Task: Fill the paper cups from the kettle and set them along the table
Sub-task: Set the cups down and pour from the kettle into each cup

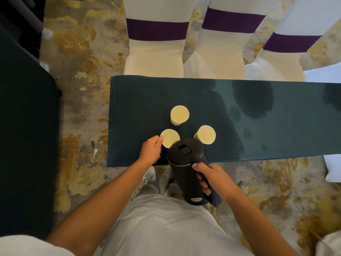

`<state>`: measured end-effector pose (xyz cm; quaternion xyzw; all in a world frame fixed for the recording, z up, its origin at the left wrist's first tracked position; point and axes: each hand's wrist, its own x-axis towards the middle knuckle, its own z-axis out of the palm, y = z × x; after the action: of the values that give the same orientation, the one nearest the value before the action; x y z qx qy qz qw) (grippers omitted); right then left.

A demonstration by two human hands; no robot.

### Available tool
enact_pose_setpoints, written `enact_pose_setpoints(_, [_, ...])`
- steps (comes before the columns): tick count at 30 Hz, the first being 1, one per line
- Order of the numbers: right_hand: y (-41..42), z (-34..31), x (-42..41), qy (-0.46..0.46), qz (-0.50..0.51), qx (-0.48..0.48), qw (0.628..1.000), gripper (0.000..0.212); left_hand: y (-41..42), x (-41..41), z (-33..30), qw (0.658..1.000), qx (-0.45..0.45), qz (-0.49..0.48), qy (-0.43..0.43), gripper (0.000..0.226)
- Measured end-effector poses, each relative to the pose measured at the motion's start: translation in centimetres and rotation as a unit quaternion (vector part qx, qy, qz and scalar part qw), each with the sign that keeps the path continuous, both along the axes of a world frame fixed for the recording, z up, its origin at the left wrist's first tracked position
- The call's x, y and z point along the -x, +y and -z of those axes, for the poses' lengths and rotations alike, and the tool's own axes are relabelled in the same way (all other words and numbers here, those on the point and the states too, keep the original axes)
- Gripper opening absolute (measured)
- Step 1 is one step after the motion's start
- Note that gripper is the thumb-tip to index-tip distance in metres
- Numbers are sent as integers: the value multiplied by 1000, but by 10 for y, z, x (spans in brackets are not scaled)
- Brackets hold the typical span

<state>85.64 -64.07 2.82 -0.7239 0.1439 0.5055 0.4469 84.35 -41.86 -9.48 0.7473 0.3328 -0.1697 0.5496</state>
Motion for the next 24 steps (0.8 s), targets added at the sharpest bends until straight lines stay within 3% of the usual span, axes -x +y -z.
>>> enact_pose_setpoints(24, [3,0,-4,7,6,7,1000,45,0,1,4,1000,13,-11,-7,42])
